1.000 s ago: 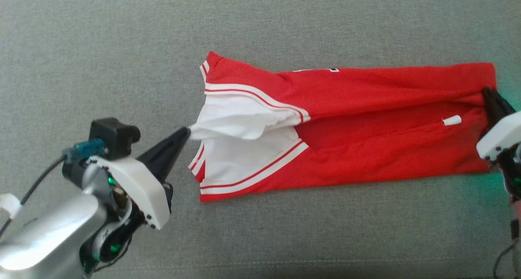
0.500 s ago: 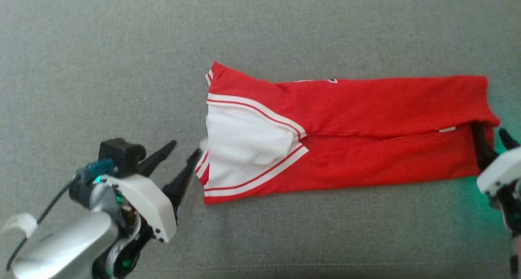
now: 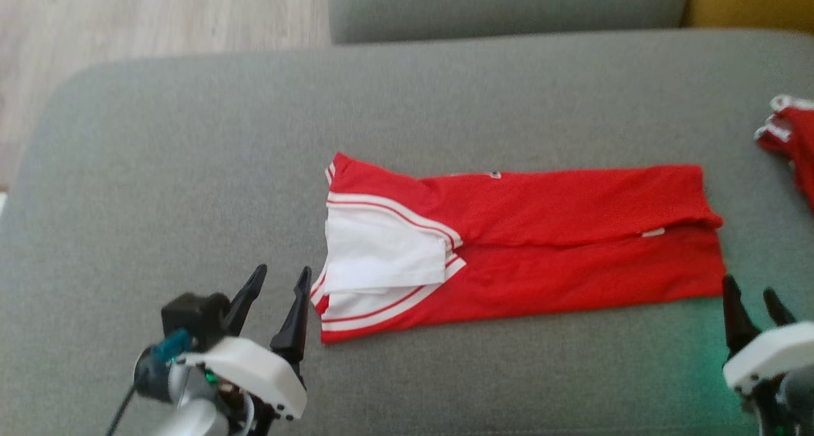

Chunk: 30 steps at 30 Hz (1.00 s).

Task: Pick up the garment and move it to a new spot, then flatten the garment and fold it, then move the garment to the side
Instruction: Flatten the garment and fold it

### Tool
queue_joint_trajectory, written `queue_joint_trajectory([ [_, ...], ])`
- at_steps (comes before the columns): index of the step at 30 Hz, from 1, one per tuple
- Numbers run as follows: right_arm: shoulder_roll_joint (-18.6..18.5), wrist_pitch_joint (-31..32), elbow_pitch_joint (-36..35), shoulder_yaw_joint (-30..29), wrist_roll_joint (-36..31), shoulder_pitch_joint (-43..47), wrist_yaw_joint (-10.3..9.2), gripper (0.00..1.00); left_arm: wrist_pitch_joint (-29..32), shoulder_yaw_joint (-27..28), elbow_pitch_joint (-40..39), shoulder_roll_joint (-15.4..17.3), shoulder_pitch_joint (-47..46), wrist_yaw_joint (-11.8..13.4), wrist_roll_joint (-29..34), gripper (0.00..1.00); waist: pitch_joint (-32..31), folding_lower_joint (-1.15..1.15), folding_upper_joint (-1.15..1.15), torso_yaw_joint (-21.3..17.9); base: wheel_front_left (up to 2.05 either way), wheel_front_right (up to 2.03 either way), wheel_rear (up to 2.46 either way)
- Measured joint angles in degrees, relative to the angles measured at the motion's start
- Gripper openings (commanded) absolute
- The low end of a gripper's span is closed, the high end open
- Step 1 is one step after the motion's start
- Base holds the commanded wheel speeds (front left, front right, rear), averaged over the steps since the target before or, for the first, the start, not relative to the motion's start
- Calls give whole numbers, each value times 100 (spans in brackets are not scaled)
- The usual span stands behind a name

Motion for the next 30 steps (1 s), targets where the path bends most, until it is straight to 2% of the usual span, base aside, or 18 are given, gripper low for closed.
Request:
queue_joint_trajectory([
  [5,172,-287,22,-41,-82,288,0,100,-2,764,35,-433,737,27,1081,100,-431,0,0,56,0,0,0],
  [12,201,-666,79,158,-11,433,0,100,-5,1682,64,-1051,1444,-41,2141,100,-724,0,0,252,0,0,0],
  [16,202,-837,277,91,-10,508,0,100,-7,1901,100,-1351,1625,-246,2604,100,-800,0,0,403,0,0,0],
  [19,222,-869,545,-176,-13,480,0,100,-7,1940,185,-1574,1735,-448,2816,100,-818,0,0,531,0,0,0],
  [23,196,-628,969,-591,-67,237,0,100,-7,2023,256,-1816,1821,-664,3032,100,-770,0,0,705,0,0,0],
  [30,-205,-255,1480,-1029,-584,-776,0,100,-7,2139,333,-2130,1847,-959,3351,100,-487,0,0,922,0,0,0],
])
